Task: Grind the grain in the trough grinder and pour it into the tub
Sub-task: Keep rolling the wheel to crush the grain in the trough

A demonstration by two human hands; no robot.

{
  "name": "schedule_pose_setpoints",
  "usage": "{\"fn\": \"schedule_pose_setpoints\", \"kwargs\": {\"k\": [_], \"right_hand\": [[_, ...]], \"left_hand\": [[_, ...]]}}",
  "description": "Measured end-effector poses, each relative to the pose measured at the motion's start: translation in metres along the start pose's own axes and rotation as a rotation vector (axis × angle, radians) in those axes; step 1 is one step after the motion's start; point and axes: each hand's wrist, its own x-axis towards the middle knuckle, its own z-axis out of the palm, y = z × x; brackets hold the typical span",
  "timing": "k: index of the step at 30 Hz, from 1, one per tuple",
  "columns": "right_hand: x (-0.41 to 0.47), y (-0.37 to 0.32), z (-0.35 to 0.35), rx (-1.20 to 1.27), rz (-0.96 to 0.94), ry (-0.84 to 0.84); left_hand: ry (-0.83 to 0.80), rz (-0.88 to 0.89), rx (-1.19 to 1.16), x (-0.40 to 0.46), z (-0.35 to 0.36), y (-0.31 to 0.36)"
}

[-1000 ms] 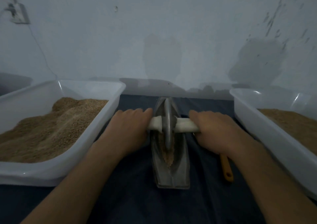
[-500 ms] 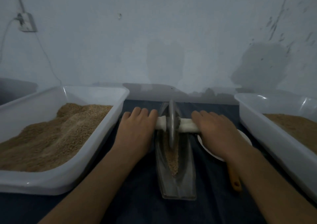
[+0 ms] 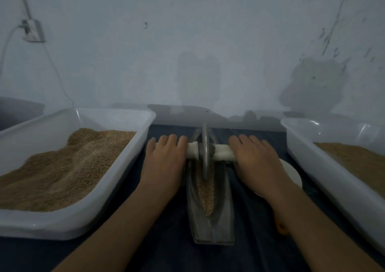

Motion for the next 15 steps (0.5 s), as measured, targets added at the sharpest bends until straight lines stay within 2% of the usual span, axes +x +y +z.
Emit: {"fn": "schedule_pose_setpoints", "kwargs": {"k": [5,8,13,15], "right_hand": [[-0.022,0.013,-0.034,0.26,-0.102,-0.214],[-0.024,0.014,-0.034,0.313,-0.05,-0.312],[0.0,-0.004,-0.002,-0.047,0.096,-0.071],[0.002,-0.007,0.003,-0.062,0.066,0.014]], "left_hand": [[-0.097,0.056,-0.074,-0.014,-0.023,-0.012],[-0.022,0.054,-0.021,-0.014,-0.021,-0.001],[0.043,-0.053,0.065,0.002,-0.002,0.004],[0.018,-0.046,0.036,0.0,0.004,-0.002]]}}
